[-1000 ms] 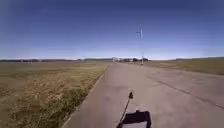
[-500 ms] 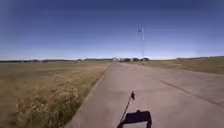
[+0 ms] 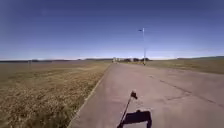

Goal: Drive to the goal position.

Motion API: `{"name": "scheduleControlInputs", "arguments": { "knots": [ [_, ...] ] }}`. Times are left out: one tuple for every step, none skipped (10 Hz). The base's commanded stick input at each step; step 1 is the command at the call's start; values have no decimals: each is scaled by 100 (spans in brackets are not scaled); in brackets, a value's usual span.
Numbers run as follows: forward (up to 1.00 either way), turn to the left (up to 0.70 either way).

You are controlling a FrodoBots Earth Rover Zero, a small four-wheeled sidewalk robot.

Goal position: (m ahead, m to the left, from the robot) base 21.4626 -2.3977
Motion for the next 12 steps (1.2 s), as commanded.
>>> {"name": "scheduleControlInputs", "arguments": {
  "knots": [
    [100, 0],
    [100, 0],
    [100, 0],
    [100, 0],
    [100, 0],
    [100, 0],
    [100, 0],
    [100, 0],
    [100, 0],
    [100, 0],
    [100, 0],
    [100, 0]
  ]
}}
